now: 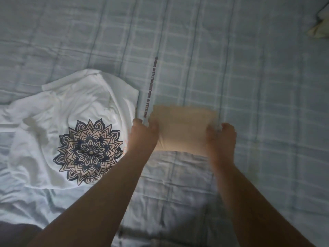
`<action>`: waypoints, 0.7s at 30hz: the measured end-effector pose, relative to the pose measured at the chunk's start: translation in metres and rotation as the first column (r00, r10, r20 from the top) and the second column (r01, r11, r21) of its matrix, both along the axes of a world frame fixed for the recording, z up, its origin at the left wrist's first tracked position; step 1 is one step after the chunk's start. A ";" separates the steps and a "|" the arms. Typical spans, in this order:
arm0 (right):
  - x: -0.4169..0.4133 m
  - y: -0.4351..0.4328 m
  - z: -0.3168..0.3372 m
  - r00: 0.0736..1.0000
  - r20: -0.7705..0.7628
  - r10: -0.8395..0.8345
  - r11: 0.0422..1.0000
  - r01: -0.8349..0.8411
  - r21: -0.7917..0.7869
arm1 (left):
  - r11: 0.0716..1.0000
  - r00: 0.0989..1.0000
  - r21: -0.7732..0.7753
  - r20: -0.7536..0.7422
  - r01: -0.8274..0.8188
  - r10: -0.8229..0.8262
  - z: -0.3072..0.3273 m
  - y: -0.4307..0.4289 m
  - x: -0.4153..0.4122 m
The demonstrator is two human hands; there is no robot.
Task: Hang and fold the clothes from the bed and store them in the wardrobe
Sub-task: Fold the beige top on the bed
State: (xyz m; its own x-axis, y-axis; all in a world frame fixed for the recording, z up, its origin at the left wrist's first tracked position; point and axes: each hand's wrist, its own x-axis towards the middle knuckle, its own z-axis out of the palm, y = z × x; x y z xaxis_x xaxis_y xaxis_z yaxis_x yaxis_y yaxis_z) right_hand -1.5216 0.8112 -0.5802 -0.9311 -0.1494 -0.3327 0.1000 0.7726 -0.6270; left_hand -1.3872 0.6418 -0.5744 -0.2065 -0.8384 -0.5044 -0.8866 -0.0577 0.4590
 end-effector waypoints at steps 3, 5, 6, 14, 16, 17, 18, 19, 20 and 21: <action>0.002 -0.005 0.002 0.970 0.239 -0.043 0.991 0.012 0.131 | 0.992 0.985 0.125 0.165 0.030 -0.050 -0.003 0.001 -0.007; 0.000 -0.009 0.003 0.961 0.274 -0.038 0.992 0.003 0.128 | 0.987 0.987 0.159 0.156 0.014 -0.039 -0.008 -0.001 -0.011; -0.004 -0.010 0.003 0.951 0.303 -0.052 0.992 0.014 0.128 | 0.981 0.990 0.191 0.140 0.003 -0.031 -0.009 -0.004 -0.012; 0.005 0.029 0.037 0.909 0.417 0.031 0.969 0.075 -0.237 | 0.830 0.973 0.555 -0.156 -0.058 0.172 0.021 0.013 0.026; 0.015 0.041 0.065 0.900 0.433 0.052 0.934 0.110 -0.339 | 0.854 0.941 0.520 -0.274 -0.028 0.197 0.054 0.028 0.039; 0.021 0.045 0.082 0.897 0.434 0.082 0.922 0.097 -0.375 | 0.866 0.918 0.499 -0.332 -0.024 0.217 0.074 0.034 0.047; 0.028 0.048 0.100 0.896 0.426 0.123 0.910 0.070 -0.410 | 0.871 0.885 0.491 -0.396 -0.023 0.246 0.096 0.039 0.056; 0.036 0.051 0.120 0.896 0.410 0.170 0.894 0.035 -0.448 | 0.872 0.845 0.489 -0.456 -0.025 0.280 0.119 0.044 0.066; 0.044 0.055 0.140 0.897 0.383 0.219 0.875 -0.007 -0.485 | 0.874 0.804 0.485 -0.507 -0.033 0.312 0.142 0.048 0.079; 0.052 0.056 0.162 0.902 0.347 0.258 0.856 -0.047 -0.514 | 0.881 0.768 0.471 -0.549 -0.040 0.328 0.167 0.051 0.093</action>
